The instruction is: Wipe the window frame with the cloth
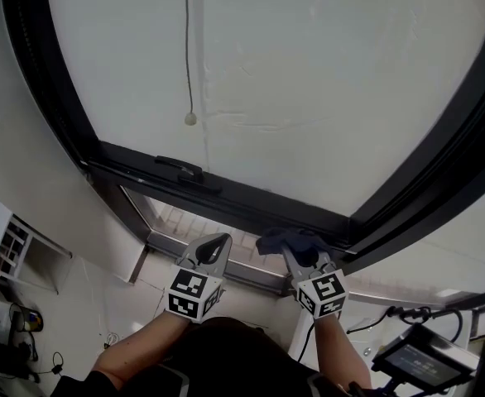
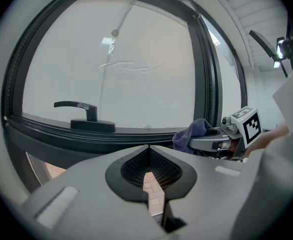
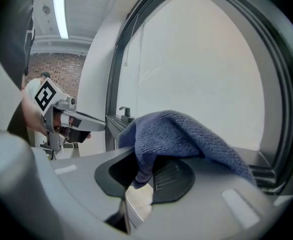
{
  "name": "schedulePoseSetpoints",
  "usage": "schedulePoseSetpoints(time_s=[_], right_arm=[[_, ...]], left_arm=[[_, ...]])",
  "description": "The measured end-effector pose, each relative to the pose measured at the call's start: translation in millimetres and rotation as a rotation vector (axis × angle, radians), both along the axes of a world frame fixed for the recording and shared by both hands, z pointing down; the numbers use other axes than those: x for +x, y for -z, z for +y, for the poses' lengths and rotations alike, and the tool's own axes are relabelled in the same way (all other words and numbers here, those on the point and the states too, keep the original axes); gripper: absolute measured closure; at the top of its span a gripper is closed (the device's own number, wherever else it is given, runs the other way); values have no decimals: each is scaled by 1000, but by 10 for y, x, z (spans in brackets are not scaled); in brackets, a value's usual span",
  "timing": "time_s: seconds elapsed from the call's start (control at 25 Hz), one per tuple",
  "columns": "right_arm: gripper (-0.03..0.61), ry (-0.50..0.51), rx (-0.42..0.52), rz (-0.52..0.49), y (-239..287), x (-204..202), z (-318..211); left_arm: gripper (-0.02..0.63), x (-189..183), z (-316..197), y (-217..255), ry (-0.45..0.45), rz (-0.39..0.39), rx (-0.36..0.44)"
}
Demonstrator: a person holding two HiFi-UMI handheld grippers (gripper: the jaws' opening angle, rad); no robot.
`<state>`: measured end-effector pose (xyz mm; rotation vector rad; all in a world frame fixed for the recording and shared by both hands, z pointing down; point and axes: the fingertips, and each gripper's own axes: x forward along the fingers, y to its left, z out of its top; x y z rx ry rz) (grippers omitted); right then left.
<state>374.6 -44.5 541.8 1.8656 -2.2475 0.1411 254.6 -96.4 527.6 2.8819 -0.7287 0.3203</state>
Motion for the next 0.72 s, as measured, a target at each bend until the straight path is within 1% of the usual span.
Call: schedulePoseSetpoints(time_s=[0.2,0.72], right_arm=[[512,28,6,-23,1,-175,-156],[512,92,0,-53,-7,-685,-587]], left_arm=[[620,-190,-72,27,21,-2,17],[620,-835,-404,-15,158,2,1]])
